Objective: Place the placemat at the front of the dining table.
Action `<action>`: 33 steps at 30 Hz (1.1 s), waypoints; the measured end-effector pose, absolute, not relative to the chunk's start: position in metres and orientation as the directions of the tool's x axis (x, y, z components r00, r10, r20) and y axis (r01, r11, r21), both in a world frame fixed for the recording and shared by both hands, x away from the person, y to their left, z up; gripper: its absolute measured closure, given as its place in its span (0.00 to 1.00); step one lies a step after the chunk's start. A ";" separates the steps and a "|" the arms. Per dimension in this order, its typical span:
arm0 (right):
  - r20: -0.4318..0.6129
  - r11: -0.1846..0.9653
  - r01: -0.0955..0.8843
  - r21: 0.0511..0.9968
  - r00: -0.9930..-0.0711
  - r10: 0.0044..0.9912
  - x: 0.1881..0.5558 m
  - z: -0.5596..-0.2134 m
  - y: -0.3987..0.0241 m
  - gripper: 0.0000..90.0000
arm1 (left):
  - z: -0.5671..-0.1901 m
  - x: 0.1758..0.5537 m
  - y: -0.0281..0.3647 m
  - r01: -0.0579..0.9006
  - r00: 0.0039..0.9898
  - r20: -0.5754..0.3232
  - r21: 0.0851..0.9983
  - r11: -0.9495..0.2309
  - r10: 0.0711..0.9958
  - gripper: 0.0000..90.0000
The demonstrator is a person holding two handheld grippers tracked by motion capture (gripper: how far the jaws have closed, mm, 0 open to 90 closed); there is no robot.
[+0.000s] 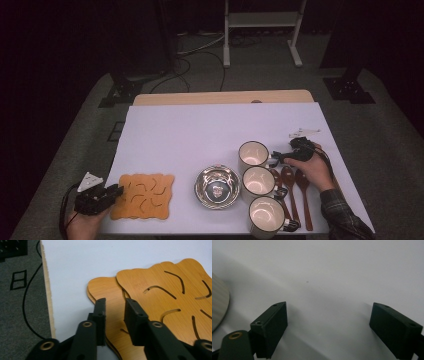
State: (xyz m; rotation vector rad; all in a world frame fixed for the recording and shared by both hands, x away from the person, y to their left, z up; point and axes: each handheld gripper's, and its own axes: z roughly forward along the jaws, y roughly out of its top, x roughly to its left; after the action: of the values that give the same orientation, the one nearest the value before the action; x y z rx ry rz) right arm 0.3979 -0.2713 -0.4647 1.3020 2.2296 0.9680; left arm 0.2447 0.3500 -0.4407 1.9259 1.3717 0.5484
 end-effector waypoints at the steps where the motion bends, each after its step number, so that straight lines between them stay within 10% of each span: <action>1: 0.016 0.333 0.604 0.724 -0.498 0.867 0.398 -0.465 -0.271 0.14 | -0.441 0.245 0.351 0.639 0.346 -0.055 0.745 -0.192 0.937 0.73; 14: 0.016 0.333 0.604 0.724 -0.498 0.867 0.398 -0.465 -0.271 0.15 | -0.450 0.250 0.357 0.668 0.299 -0.096 0.732 -0.136 0.949 0.32; 33: 0.018 0.332 0.604 0.725 -0.498 0.867 0.398 -0.464 -0.272 0.15 | -0.453 0.249 0.358 0.649 0.302 -0.093 0.749 -0.133 0.949 0.31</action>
State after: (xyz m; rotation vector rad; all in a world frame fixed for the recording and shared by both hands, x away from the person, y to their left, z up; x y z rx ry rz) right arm 0.3979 -0.2717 -0.4643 1.3018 2.2295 0.9717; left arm 0.2489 0.3580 -0.4533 1.8658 1.4260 0.5396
